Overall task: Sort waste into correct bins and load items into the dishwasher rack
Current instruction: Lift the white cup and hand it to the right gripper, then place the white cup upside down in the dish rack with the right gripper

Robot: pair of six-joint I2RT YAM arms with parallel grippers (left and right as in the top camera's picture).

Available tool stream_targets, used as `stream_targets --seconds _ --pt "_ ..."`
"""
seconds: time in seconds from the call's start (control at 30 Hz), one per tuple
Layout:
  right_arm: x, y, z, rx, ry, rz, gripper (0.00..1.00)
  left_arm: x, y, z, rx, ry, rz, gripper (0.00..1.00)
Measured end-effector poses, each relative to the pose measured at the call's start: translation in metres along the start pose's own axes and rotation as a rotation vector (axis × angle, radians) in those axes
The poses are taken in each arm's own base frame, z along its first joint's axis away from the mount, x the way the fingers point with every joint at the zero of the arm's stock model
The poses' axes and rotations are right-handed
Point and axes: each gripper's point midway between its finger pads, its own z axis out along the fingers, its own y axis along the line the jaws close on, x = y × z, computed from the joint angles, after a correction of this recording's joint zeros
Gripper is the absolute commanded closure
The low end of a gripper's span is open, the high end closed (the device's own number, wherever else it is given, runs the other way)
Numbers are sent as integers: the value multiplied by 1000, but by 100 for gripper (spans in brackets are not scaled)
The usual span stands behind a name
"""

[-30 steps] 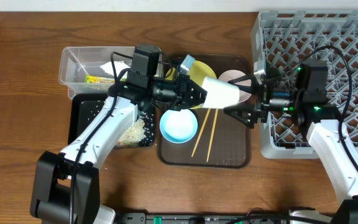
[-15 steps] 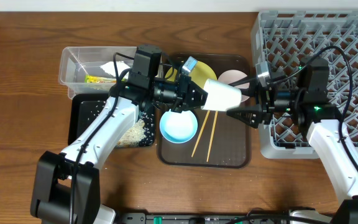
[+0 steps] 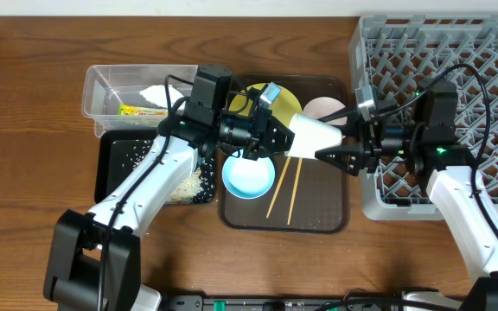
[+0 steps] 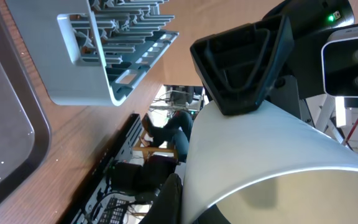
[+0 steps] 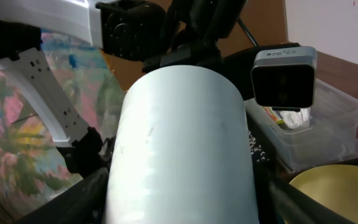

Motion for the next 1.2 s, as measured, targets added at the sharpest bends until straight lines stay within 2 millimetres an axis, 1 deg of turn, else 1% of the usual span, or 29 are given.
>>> stream_targets --seconds 0.1,0.3,0.33,0.37,0.43,0.47,0.57,0.6,0.63,0.7,0.73,0.8,0.87,0.93,0.97,1.0,1.03,1.07,1.1,1.17,1.2 --pt "0 0 0 2 1 1 39 0 0 0 -1 -1 0 94" --pt "0 -1 0 6 2 1 42 -1 1 0 -3 -4 0 94" --pt "0 -1 0 7 2 1 42 -1 1 0 -3 -5 0 92" --pt "0 -1 0 6 2 1 43 -1 1 0 -3 -5 -1 87" --pt "1 -2 0 9 3 3 45 -1 1 0 -3 -5 1 66" --pt "1 -3 0 16 5 7 46 -1 0 0 -3 -5 4 59" --pt "7 -9 0 56 21 44 46 -3 3 0 -14 -16 34 41" --pt "10 -13 -1 83 32 63 47 -4 5 0 -27 -25 47 36" --pt "14 -15 -1 101 41 85 48 -6 12 0 -55 -44 50 35" --pt "22 -23 -3 157 67 122 48 -9 29 -4 -130 -83 37 30" --pt "26 -28 -4 189 81 138 49 -12 40 -7 -186 -112 28 28" --pt "37 -40 -8 276 122 175 47 -16 65 -15 -309 -164 12 28" --pt "47 -51 -14 358 160 207 48 -16 89 -26 -433 -199 -4 28" --pt "59 -60 -23 448 202 252 53 -15 111 -42 -564 -229 -13 28" --pt "63 -63 -27 485 218 275 56 -15 118 -50 -618 -242 -13 28" --pt "68 -65 -34 532 239 315 62 -14 124 -61 -678 -261 -6 28" --pt "72 -66 -41 574 253 350 71 -13 127 -68 -719 -273 1 28" --pt "75 -64 -50 624 278 392 82 -12 127 -79 -773 -296 12 28" --pt "75 -63 -60 678 298 428 92 -10 124 -92 -826 -326 29 28" --pt "68 -60 -75 765 331 450 99 -7 113 -113 -899 -386 68 28" --pt "63 -59 -81 802 344 450 99 -4 106 -122 -929 -414 87 28"
